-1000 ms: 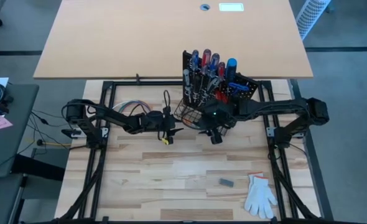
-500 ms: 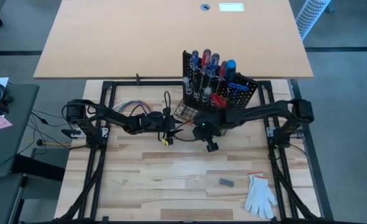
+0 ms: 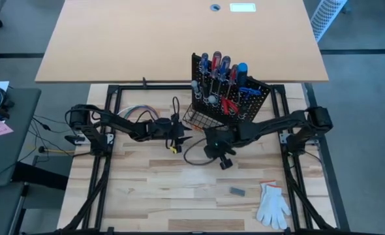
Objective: Hang tools onto peg board
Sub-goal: Adjust the black peg board
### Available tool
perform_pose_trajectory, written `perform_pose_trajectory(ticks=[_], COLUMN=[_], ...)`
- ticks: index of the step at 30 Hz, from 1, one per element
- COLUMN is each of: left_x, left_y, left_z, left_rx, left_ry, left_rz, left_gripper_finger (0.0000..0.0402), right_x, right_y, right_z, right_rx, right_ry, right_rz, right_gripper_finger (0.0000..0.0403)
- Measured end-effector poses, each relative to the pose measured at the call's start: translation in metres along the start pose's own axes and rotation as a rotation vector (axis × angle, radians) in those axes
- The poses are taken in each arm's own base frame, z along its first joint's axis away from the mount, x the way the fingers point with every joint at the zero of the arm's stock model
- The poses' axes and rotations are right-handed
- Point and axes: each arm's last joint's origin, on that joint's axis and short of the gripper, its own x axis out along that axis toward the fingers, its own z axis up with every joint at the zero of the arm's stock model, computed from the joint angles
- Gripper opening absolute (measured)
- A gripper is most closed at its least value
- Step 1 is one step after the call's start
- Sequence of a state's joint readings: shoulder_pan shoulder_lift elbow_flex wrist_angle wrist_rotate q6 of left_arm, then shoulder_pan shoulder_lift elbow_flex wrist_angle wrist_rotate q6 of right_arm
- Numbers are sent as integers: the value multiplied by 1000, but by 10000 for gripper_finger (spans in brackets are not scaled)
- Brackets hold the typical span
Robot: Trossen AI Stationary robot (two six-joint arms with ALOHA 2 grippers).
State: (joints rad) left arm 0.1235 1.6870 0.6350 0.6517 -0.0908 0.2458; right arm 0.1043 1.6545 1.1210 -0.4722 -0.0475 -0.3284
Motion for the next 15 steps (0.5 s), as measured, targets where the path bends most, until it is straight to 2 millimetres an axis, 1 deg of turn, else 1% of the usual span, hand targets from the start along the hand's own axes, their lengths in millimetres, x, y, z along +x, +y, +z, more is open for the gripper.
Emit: perform_pose_trajectory(ticks=[4, 7, 9, 12, 15], left_x=[-4, -10, -15, -21, -23], left_y=[-6, -9, -11, -11, -11], left_z=[3, 7, 11, 15, 17], left_rx=[30, 46, 64, 89, 101], left_ry=[15, 35, 37, 54, 43], left_rz=[-18, -14, -11, -9, -5], left_gripper_finger=[155, 155, 155, 155, 155], right_x=[-2, -4, -4, -7, -15], right_y=[20, 36, 47, 62, 75], right_z=[2, 0, -3, -16, -30], right_rx=[78, 124, 153, 242, 338], right_ry=[33, 97, 107, 123, 111], right_rz=[29, -34, -80, -135, -245], right_gripper_finger=[5, 4, 4, 5, 7])
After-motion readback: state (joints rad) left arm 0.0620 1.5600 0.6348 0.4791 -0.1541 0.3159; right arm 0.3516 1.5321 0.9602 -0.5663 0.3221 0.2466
